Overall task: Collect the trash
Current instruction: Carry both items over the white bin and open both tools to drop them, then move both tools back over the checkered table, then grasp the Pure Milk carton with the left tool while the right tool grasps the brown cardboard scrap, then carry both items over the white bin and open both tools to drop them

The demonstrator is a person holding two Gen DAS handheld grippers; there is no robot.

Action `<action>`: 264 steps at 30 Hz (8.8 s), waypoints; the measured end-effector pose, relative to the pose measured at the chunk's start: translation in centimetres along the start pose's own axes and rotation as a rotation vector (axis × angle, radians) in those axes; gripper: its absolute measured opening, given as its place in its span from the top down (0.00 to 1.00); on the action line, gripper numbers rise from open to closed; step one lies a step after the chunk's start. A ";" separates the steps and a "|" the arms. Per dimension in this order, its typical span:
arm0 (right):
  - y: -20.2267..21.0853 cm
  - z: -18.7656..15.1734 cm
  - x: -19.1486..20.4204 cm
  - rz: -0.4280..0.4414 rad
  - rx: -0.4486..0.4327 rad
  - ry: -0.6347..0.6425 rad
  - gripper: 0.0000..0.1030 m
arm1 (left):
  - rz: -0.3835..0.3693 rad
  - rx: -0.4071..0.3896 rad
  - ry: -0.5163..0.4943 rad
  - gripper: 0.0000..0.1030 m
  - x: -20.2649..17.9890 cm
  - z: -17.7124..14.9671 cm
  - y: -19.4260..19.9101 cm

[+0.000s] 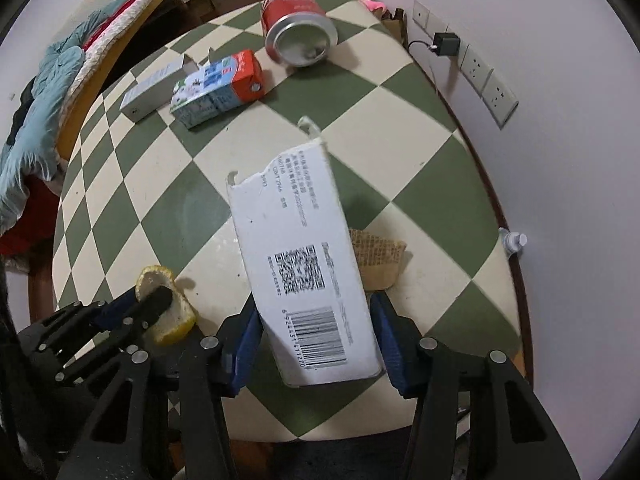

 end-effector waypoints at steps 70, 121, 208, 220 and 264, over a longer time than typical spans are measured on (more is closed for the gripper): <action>-27.3 -7.6 63.1 0.202 0.408 0.815 0.11 | 0.260 0.210 1.056 0.07 56.8 -26.2 -2.8; 3.2 -11.6 50.6 0.357 0.008 0.721 0.02 | 0.469 -0.102 0.856 0.07 43.9 -25.2 20.9; -5.1 6.5 0.9 0.039 0.125 0.040 0.50 | 0.061 0.188 -0.180 0.50 7.4 7.4 -4.0; -4.3 4.9 1.7 -0.019 0.125 0.069 0.50 | 0.118 0.118 -0.077 0.53 7.8 4.7 -2.3; -21.4 -7.5 60.7 0.269 0.359 0.654 0.51 | 0.127 0.179 0.943 0.34 56.4 -23.4 -2.7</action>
Point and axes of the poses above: each gripper's, at about its wrist camera, not at the fingertips, and y roughly against the way its jaws point, x to its left, z to its top, the point moved 1 cm from there along -y, roughly the way its jaws point, and after that the axes turned 3 degrees about z, right-handed, at the moved point
